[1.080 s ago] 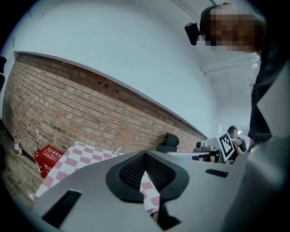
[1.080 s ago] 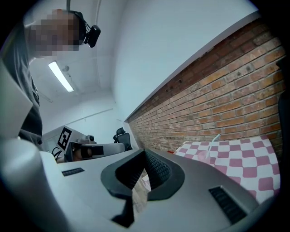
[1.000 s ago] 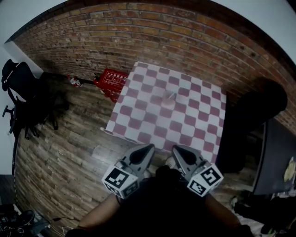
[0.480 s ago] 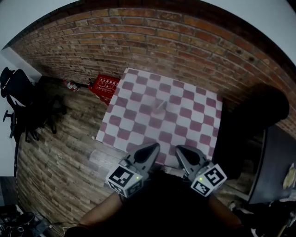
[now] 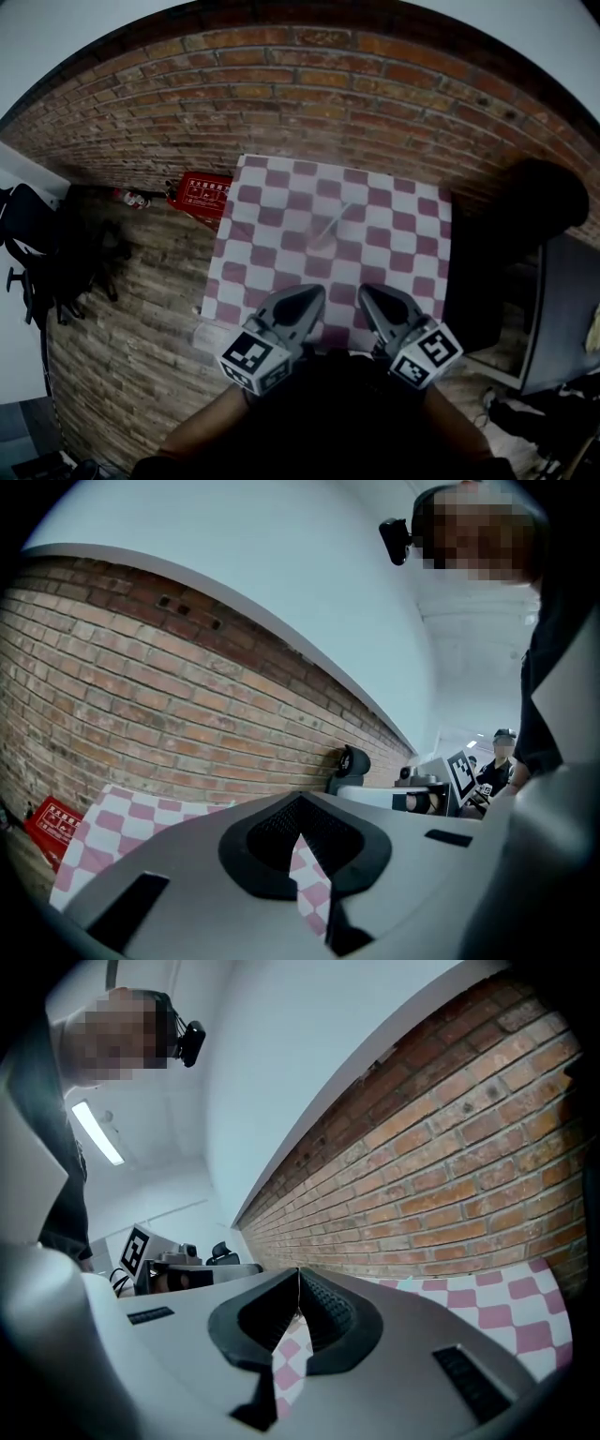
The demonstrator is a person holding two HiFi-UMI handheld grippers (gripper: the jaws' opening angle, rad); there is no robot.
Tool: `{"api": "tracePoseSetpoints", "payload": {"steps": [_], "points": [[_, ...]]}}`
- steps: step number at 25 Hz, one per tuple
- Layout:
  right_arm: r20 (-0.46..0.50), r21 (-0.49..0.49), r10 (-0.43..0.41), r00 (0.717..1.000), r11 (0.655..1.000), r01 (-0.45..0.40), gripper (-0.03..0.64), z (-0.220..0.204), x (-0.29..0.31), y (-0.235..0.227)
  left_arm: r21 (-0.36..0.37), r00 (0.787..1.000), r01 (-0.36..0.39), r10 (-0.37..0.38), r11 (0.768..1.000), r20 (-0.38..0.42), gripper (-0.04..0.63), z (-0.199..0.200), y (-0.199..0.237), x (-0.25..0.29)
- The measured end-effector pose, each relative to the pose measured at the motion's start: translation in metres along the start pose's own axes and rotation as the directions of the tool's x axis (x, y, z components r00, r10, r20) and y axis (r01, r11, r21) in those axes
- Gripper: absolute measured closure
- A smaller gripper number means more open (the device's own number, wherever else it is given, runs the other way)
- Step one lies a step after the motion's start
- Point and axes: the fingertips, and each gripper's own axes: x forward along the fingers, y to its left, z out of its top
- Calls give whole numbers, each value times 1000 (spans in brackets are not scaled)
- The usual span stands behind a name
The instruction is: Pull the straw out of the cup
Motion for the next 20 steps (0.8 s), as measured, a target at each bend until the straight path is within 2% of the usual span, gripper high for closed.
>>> {"api": "tracePoseSetpoints", "payload": {"steps": [10,16,20], "points": [[16,52,-148,989,988,147,604,-2,73,-20,-4,992,118,-118,993,-47,588,10,69,7],[-4,79,-249,969,966,248,581,-23,94,-40,24,978,199,-197,980,-64,588,14,90,19],[-15,84,-288,958,954,288,560,-32,106,-53,34,970,229,-225,973,-96,588,4,102,28]]}}
